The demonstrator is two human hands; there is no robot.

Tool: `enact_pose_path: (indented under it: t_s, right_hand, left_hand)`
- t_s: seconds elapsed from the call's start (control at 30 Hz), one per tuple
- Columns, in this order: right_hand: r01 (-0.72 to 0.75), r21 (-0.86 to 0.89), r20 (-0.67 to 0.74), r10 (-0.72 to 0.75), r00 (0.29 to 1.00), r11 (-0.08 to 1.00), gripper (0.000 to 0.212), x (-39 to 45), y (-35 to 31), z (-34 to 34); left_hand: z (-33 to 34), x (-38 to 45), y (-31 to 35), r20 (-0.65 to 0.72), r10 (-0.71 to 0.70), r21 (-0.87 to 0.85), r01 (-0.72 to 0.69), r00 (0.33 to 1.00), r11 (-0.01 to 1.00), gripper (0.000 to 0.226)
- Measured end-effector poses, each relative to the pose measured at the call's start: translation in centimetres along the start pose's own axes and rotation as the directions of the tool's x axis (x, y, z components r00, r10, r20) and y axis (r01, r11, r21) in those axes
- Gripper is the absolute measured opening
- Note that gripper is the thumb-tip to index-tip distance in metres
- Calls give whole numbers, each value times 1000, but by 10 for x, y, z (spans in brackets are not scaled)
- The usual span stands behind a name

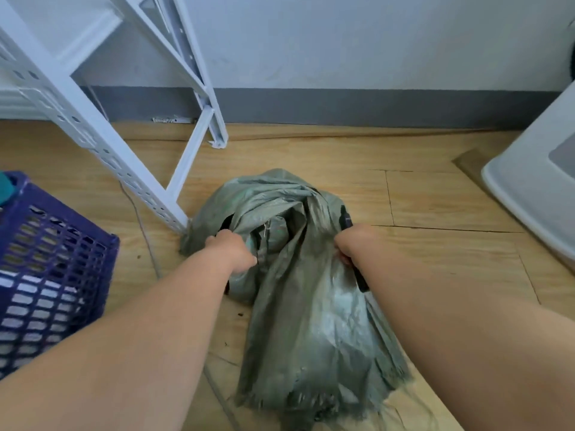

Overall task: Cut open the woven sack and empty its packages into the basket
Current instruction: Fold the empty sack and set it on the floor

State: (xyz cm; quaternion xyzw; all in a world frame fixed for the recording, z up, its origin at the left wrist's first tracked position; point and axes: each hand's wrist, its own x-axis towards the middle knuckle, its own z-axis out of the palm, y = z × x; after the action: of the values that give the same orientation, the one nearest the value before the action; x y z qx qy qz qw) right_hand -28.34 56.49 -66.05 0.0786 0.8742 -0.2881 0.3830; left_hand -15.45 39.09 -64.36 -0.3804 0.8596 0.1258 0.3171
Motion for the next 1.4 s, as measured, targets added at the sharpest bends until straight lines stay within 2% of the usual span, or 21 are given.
enact_pose_path:
  t_s: [0.07,0.13,0.23,0.33,0.4,0.5,0.53,0.57,0.6,0.63,0.67,0.73,0.77,0.87,0.93,1.0,1.1,1.17,1.2,1.27,1.4]
  right_hand:
    - [65,107,-159,-48,986,992,6,2,-18,-30]
    - [188,194,-324,-118,939,963,21,0,-38,-66]
    - [405,156,-545,-263,796,901,30,-15,-67,-117]
    - [536,145,-649,-329,686,831,27,-34,-94,-147]
    - [600,147,-694,-350,629,787,21,-47,-105,-158]
    - [684,110,-755,-386,529,722,18,-63,-110,-177]
    - [686,80,-778,-385,496,723,19,-67,-108,-183]
    - [678,47,-796,-383,468,733,17,-71,-104,-187]
    - [641,19,-806,-368,464,767,20,-70,-98,-191]
    - [583,9,-808,-338,483,812,26,-69,-92,-194]
    - [507,2,-794,-307,525,862,31,-64,-85,-193]
    - [364,-25,-705,-275,654,931,38,-53,-74,-183]
    - [320,-73,-669,-284,687,945,39,-50,-70,-172]
    - [288,-198,-556,-350,754,937,36,-43,-60,-129]
    - [336,-260,-459,-422,782,905,42,-36,-52,-94]
    - [386,-296,-278,-465,841,874,43,-32,-45,-58]
    - [443,-307,-21,-472,881,842,31,-32,-35,-16]
    - [477,-404,127,-468,874,781,28,-33,-31,5]
    - [490,-457,144,-482,865,742,25,-31,-32,13]
    - [509,-504,60,-560,826,698,19,-27,-40,20]
    - [599,-497,51,-668,742,628,40,-22,-68,23]
  left_hand:
    - [-14,3,2,-61,2,-211,-15,998,977,57]
    - [-42,3,8,-201,15,-312,-79,979,947,42]
    - [-95,-2,25,-442,53,-310,-208,895,928,46]
    - [-135,-14,48,-629,115,-259,-347,769,902,56]
    - [-150,-28,61,-768,156,-193,-457,621,868,59]
    - [-162,-54,71,-937,231,23,-613,263,789,64]
    - [-162,-59,73,-943,272,95,-628,192,772,62]
    - [-159,-60,75,-920,345,154,-638,185,754,56]
    - [-152,-61,76,-874,426,188,-645,235,740,45]
    - [-142,-58,77,-798,504,187,-660,330,728,32]
    - [-130,-55,77,-693,557,154,-661,458,734,23]
    - [-106,-49,76,-511,561,10,-648,652,762,21]
    - [-95,-45,74,-477,530,-80,-636,701,768,20]
    - [-70,-39,67,-440,479,-264,-619,760,740,17]
    - [-53,-39,57,-247,506,-343,-563,827,752,22]
    - [-33,-36,44,-99,485,-354,-486,869,799,21]
    - [-11,-25,22,-180,334,-299,-376,925,877,25]
    - [-3,-16,8,-208,231,-304,-287,950,908,31]
    - [-1,-13,4,-215,197,-293,-256,956,921,34]
    - [1,-6,-1,-284,148,-262,-225,947,938,37]
    - [-5,2,-6,-433,84,-267,-216,897,939,42]
